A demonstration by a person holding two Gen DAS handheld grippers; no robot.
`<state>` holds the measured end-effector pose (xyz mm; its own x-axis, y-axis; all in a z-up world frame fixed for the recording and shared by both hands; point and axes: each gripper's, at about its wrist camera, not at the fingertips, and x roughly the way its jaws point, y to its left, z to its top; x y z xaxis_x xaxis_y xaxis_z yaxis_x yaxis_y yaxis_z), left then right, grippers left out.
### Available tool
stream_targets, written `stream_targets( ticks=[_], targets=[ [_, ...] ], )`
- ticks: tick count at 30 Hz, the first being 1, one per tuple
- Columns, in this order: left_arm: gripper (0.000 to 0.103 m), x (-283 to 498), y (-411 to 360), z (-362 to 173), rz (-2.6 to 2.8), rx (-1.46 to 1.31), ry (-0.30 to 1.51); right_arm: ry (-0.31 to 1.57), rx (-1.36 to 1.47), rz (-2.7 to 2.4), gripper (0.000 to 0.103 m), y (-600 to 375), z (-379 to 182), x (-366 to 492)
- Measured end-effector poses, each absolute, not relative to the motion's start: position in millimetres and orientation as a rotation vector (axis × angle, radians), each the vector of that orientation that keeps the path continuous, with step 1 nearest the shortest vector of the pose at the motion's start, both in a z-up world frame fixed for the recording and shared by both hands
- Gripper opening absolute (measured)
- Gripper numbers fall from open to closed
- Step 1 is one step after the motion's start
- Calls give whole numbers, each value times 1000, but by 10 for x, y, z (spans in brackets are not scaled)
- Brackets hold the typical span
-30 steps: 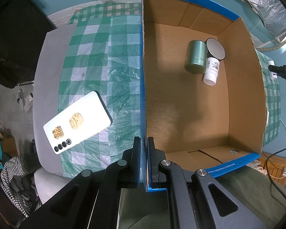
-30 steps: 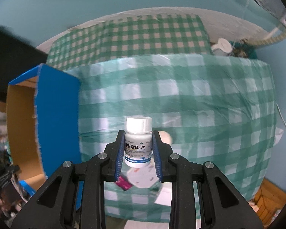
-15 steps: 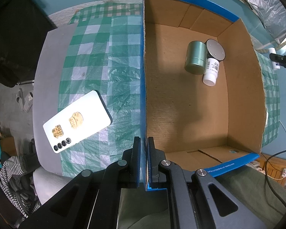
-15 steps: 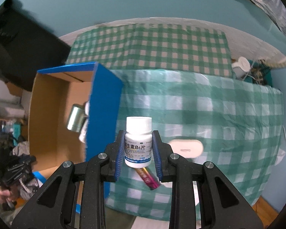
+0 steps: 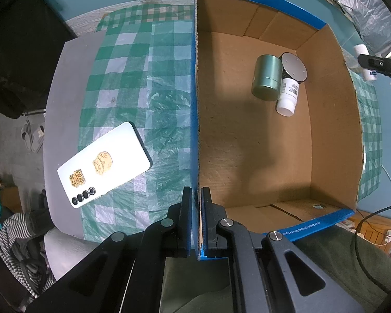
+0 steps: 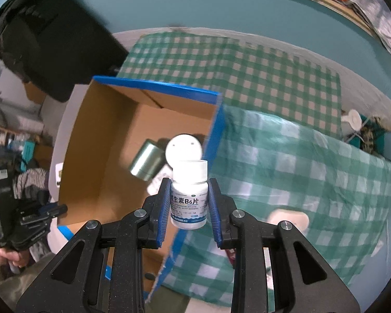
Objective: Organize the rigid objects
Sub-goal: 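Carry the pill bottle into the box with the right gripper and release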
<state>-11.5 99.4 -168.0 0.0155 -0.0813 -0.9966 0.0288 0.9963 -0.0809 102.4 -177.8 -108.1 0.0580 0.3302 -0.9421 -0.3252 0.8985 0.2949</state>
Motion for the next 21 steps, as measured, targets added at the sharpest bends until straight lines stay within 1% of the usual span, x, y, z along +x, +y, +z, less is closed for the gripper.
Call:
stream_targets(
  ticks=[10, 21],
  targets=[
    [6, -125, 1008, -1684, -85, -48, 1548, 1448, -99, 554, 27, -1427, -1194, 976],
    [6, -116, 1023, -1683, -87, -44, 1548, 1483, -146, 557, 27, -1305, -1370, 934]
  ],
)
